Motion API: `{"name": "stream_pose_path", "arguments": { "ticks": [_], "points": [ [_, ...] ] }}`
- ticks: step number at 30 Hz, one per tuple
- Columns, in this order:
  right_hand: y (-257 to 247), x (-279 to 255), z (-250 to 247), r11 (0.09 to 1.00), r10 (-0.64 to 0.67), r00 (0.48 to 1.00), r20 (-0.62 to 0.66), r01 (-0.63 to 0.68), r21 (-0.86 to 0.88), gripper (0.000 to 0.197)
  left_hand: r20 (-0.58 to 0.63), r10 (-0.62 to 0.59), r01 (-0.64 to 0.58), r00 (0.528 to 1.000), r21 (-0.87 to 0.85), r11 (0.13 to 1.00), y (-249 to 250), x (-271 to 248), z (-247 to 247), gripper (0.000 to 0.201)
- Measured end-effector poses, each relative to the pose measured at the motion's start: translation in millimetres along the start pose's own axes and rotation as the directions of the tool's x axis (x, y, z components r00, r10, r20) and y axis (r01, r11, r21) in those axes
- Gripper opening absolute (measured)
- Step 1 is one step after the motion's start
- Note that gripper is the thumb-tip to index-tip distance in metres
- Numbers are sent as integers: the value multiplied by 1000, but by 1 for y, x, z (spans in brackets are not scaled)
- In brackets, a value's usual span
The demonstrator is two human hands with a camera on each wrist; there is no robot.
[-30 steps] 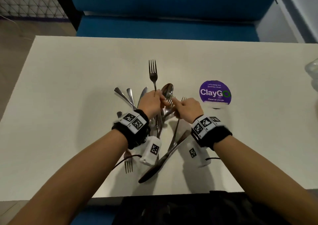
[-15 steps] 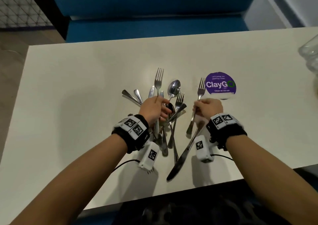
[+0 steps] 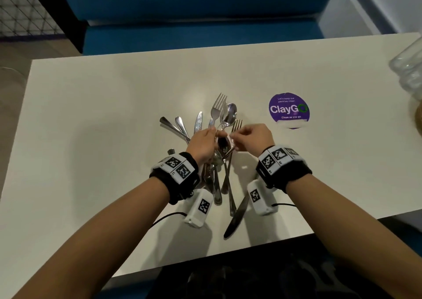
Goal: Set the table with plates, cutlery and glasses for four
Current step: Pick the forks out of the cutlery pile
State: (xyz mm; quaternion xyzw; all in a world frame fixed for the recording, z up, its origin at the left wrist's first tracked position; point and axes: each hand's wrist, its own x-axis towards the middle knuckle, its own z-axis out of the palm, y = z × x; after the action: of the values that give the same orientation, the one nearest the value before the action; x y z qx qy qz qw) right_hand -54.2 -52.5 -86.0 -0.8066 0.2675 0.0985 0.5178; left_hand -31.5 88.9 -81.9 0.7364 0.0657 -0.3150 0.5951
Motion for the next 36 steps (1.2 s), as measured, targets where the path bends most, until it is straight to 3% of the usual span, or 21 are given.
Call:
{"name": "stream_pose_path", "arguments": {
  "ticks": [3, 5, 12, 17, 22, 25, 28, 31, 34, 36],
  "points": [
    [21, -1, -3, 963, 102, 995, 0, -99, -251, 17, 21, 14, -14, 1000, 24, 1000, -2, -1, -6, 37],
    [24, -2, 2, 945, 121, 993, 15, -111, -308, 20, 37, 17, -16, 999, -20, 1000, -2, -2, -8, 31],
    [23, 8, 21, 927, 176, 982, -72, -190, -322, 18, 44, 69, -70, 997, 26, 997, -1, 0, -7, 27],
    [24, 16, 11, 913, 281, 959, -29, -276, -300, 26, 34, 70, -72, 997, 50, 996, -1, 1, -10, 29],
    [29, 22, -14, 959, 230, 961, -153, -250, -130, 14, 43, 46, -45, 998, -15, 999, -5, 3, -15, 29],
    [12, 20, -26, 989, 122, 944, -305, -89, 120, 17, 51, 21, -17, 998, -79, 997, -4, 4, -16, 28],
    [-19, 11, -20, 944, 7, 989, -145, 42, 327, 7, 34, 24, -21, 999, -102, 995, 0, 3, -12, 27],
    [-39, -2, 4, 902, -11, 996, 94, -31, 431, 8, 10, 66, -65, 998, -105, 992, 6, 3, -6, 26],
    [-44, -9, 20, 880, 33, 991, 131, -91, 466, 6, -22, 82, -84, 996, -109, 991, 8, 0, -4, 29],
    [-45, -8, 23, 889, 47, 994, 103, -89, 449, 13, -93, 118, -116, 989, 26, 993, 6, 0, -6, 30]
  ]
}}
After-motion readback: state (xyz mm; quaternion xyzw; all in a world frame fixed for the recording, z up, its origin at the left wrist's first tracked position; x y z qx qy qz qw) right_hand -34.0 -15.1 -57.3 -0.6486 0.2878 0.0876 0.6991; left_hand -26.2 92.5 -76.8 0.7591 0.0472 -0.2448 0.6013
